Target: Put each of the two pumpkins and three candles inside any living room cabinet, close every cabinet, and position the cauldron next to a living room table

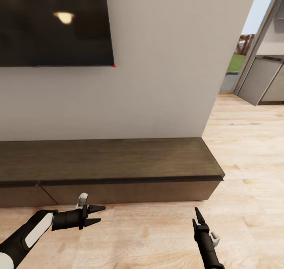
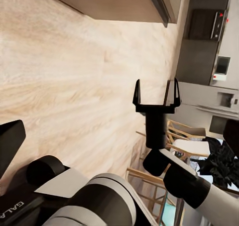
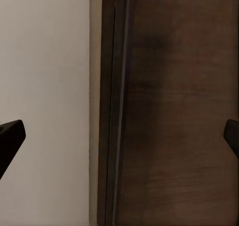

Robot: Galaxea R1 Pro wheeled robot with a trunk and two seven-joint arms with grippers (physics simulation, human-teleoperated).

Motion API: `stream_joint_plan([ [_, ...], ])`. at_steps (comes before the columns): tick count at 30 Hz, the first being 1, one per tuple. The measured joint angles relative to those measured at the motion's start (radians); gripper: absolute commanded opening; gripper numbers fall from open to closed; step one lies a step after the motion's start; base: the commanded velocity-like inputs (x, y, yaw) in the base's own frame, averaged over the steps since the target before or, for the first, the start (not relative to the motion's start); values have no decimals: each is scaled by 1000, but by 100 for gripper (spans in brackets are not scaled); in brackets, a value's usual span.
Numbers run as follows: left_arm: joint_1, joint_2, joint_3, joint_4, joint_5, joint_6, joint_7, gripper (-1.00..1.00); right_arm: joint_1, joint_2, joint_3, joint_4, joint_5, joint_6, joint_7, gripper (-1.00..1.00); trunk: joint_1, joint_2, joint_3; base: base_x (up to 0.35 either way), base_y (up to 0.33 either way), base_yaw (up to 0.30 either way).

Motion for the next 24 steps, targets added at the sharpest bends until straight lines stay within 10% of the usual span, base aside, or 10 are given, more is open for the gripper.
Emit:
stream_joint_plan([
  [24,0,0,3,0,17,1,-1,100,1,0,-1,-2,35,-19,43,100,0,0,0,82,8,0],
])
